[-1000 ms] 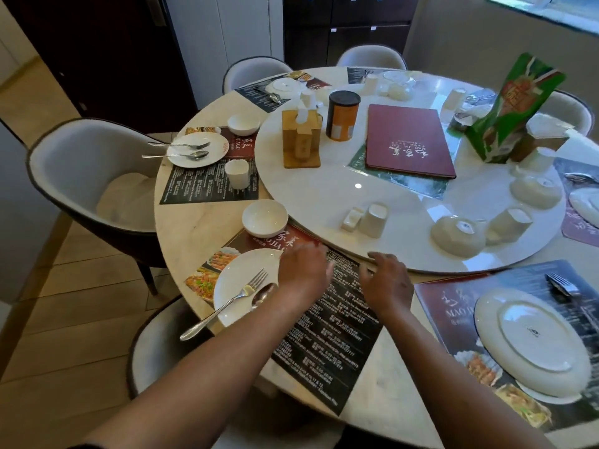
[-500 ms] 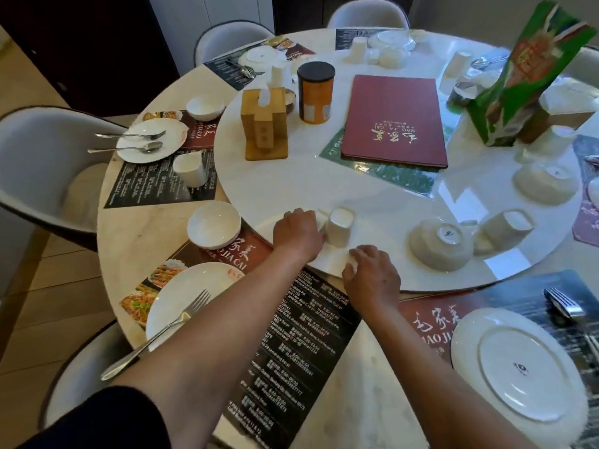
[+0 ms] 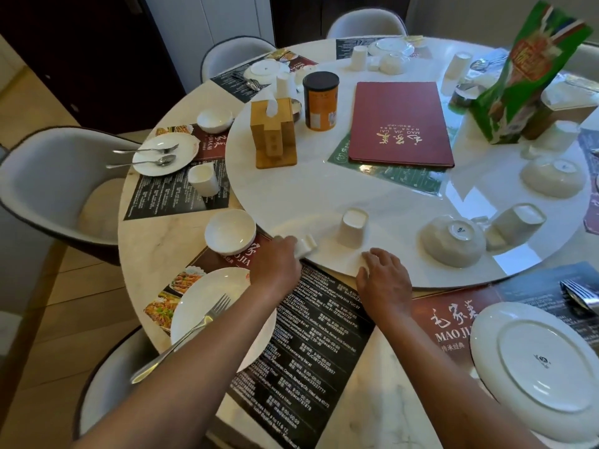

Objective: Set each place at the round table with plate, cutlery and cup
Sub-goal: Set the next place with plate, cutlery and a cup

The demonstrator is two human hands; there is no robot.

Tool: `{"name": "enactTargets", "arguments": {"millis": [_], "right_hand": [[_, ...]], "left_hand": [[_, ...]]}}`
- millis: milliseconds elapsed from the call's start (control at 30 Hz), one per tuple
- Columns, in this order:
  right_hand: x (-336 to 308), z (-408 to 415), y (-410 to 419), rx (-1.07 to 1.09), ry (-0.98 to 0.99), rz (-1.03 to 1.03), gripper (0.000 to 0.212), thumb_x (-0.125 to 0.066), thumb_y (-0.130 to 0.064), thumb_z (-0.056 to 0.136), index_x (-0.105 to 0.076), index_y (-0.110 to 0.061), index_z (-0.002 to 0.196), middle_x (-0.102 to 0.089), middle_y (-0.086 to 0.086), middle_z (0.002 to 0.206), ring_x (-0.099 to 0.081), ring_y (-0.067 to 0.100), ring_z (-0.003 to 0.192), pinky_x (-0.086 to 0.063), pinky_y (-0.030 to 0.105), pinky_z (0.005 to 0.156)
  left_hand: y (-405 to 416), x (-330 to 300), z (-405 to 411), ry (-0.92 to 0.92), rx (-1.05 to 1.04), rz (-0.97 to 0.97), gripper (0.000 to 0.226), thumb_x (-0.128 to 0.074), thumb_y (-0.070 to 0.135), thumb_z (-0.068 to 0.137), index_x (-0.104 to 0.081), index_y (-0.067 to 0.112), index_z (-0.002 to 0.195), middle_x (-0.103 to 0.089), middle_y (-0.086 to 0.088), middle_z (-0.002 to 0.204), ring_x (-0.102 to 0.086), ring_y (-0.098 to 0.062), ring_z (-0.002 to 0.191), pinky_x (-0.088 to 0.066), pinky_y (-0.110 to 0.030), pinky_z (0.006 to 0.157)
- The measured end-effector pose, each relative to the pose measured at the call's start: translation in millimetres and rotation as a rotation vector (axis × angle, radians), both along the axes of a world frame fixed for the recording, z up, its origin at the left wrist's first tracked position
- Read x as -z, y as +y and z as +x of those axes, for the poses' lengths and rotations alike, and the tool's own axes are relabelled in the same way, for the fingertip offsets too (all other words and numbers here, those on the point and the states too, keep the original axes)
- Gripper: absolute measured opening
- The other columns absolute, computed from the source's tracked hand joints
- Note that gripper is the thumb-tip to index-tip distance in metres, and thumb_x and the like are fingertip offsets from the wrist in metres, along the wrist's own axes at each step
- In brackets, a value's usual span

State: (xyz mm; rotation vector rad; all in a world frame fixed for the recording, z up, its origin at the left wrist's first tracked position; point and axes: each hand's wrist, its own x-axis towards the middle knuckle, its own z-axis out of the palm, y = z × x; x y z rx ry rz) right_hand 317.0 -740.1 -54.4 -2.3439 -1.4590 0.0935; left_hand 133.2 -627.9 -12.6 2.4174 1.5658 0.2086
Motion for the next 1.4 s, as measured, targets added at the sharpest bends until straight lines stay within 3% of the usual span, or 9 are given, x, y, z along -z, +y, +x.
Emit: {"name": "enactTargets", "arguments": {"millis": [100, 233, 400, 567, 1167, 1300, 1400], "right_hand": [[-1.9, -15.9, -13.5, 0.027, 0.003, 0.008, 0.032, -0.065, -0.027, 0.089, -0.068, -0.015, 0.118, -0.064, 0.006, 0.127, -0.055, 0.028, 0.120, -0.047, 0.044, 0.096], [0.5, -48.5, -45.2, 0.000, -0.044, -0.021, 0.029, -0.069, -0.038, 0.085, -0.070, -0.024, 0.110, -0.063, -0.001, 0.110, -0.055, 0.022, 0.105, -0.047, 0.039, 0.086], [2.3, -65.3, -72.2, -0.046, 0.057, -0.166, 0.046, -0.058, -0.052, 0.091, -0.059, -0.034, 0.133, -0.055, -0.009, 0.129, -0.049, 0.014, 0.118, -0.046, 0.034, 0.098], [-7.3, -65.1, -75.5, -0.055, 0.091, -0.196, 0.047, -0.060, -0.051, 0.092, -0.057, -0.034, 0.136, -0.052, -0.011, 0.134, -0.046, 0.013, 0.123, -0.044, 0.032, 0.100], [-5.7, -56.7, -69.8, -0.098, 0.044, -0.212, 0.043, -0.059, -0.052, 0.090, -0.062, -0.031, 0.127, -0.057, -0.008, 0.126, -0.051, 0.015, 0.113, -0.047, 0.033, 0.093], [-18.8, -46.6, -48.0, -0.030, -0.007, -0.097, 0.030, -0.060, -0.045, 0.091, -0.068, -0.024, 0.111, -0.061, -0.002, 0.105, -0.057, 0.018, 0.097, -0.047, 0.034, 0.080], [-35.0, -30.1, -18.7, 0.003, -0.079, -0.006, 0.039, -0.065, -0.041, 0.087, -0.063, -0.020, 0.120, -0.058, 0.003, 0.112, -0.054, 0.022, 0.100, -0.047, 0.037, 0.079]], "left_hand": [[-17.5, 5.4, -26.5, -0.028, 0.100, 0.021, 0.034, -0.063, 0.015, 0.088, -0.064, 0.023, 0.121, -0.066, 0.001, 0.112, -0.062, -0.024, 0.098, -0.053, -0.038, 0.076], [-27.1, 14.1, -45.2, 0.030, 0.232, 0.030, 0.040, -0.060, 0.006, 0.086, -0.065, 0.027, 0.120, -0.067, 0.005, 0.112, -0.061, -0.022, 0.103, -0.053, -0.039, 0.076], [-30.7, 15.8, -39.9, 0.114, 0.336, 0.084, 0.045, -0.057, -0.002, 0.085, -0.066, 0.027, 0.118, -0.069, 0.005, 0.111, -0.061, -0.021, 0.101, -0.051, -0.036, 0.075], [-27.8, 17.2, -30.5, 0.158, 0.409, 0.083, 0.045, -0.057, -0.001, 0.083, -0.066, 0.027, 0.117, -0.068, 0.004, 0.111, -0.062, -0.023, 0.101, -0.051, -0.037, 0.077], [-27.0, 22.7, -20.2, 0.167, 0.404, 0.065, 0.050, -0.055, -0.001, 0.084, -0.061, 0.024, 0.127, -0.063, 0.002, 0.117, -0.062, -0.025, 0.104, -0.053, -0.041, 0.080], [-32.5, 27.9, -22.4, 0.148, 0.320, 0.097, 0.067, -0.068, 0.004, 0.083, -0.047, 0.021, 0.144, -0.056, -0.006, 0.135, -0.058, -0.029, 0.114, -0.055, -0.041, 0.083], [-53.7, 25.6, -26.8, 0.130, 0.215, 0.082, 0.073, -0.073, 0.018, 0.082, -0.040, 0.021, 0.147, -0.052, -0.005, 0.136, -0.052, -0.026, 0.120, -0.054, -0.040, 0.085]]}}
